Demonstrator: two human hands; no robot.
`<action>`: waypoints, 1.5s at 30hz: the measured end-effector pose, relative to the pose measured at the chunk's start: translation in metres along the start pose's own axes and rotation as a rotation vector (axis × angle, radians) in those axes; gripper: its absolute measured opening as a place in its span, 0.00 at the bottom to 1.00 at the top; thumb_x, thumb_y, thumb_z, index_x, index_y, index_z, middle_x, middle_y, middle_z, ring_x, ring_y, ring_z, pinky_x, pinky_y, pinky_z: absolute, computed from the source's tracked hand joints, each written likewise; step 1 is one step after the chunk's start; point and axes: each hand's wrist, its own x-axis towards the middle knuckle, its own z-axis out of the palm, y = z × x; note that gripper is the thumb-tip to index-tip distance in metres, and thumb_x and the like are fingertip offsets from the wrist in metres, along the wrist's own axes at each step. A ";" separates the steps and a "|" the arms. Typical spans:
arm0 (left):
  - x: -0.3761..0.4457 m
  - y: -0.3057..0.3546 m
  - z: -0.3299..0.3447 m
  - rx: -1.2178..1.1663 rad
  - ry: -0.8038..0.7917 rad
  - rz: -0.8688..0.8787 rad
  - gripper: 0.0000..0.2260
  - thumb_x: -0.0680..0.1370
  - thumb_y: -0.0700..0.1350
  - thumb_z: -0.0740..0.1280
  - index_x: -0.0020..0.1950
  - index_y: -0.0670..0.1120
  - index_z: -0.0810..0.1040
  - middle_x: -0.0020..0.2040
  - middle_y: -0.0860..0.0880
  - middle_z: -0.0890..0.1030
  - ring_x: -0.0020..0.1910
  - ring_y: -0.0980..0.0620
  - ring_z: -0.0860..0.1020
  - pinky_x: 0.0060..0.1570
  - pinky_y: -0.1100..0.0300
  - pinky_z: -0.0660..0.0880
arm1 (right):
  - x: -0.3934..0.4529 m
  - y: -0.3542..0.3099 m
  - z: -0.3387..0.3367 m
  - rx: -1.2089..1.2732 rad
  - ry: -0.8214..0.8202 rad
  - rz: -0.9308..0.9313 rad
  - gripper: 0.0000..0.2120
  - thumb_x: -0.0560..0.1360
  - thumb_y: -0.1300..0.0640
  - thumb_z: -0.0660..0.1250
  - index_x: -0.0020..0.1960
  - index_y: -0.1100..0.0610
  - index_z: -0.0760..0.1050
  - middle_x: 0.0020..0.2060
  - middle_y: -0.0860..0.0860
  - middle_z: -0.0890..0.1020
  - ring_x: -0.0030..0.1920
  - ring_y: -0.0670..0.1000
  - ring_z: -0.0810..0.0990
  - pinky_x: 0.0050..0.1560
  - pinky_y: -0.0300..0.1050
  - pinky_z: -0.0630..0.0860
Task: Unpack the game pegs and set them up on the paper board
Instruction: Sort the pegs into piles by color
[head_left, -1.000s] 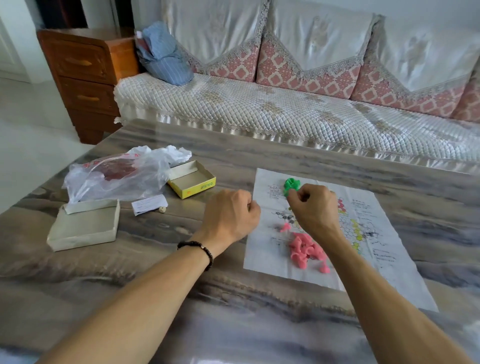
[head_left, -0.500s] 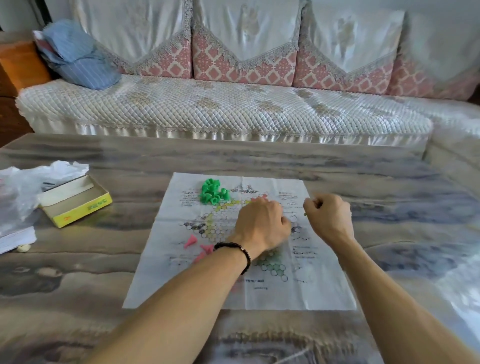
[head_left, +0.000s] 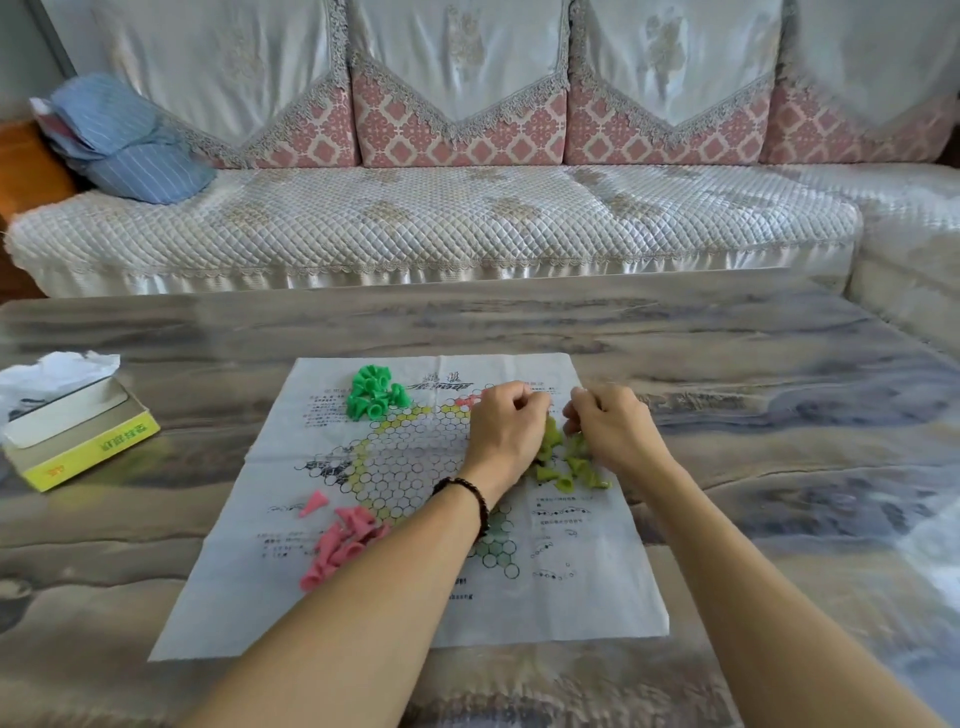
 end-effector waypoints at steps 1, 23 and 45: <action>0.000 -0.001 -0.003 0.009 -0.023 0.006 0.14 0.74 0.43 0.65 0.30 0.38 0.72 0.28 0.44 0.76 0.29 0.53 0.71 0.31 0.55 0.69 | -0.001 0.000 -0.003 0.012 -0.008 -0.001 0.17 0.80 0.53 0.55 0.43 0.58 0.79 0.38 0.50 0.83 0.41 0.51 0.80 0.42 0.47 0.76; -0.003 0.008 -0.044 0.586 -0.600 0.173 0.13 0.66 0.41 0.77 0.41 0.45 0.73 0.39 0.47 0.77 0.36 0.50 0.73 0.36 0.56 0.71 | -0.038 0.007 -0.032 -0.422 -0.294 -0.093 0.34 0.63 0.48 0.77 0.65 0.59 0.72 0.59 0.52 0.74 0.53 0.52 0.75 0.54 0.46 0.73; -0.040 -0.017 -0.140 0.590 -0.322 0.259 0.23 0.79 0.52 0.66 0.72 0.47 0.70 0.64 0.49 0.71 0.56 0.52 0.75 0.58 0.57 0.72 | -0.061 -0.036 -0.003 -0.307 -0.010 -0.269 0.19 0.74 0.48 0.68 0.62 0.54 0.76 0.56 0.48 0.74 0.49 0.48 0.77 0.51 0.42 0.70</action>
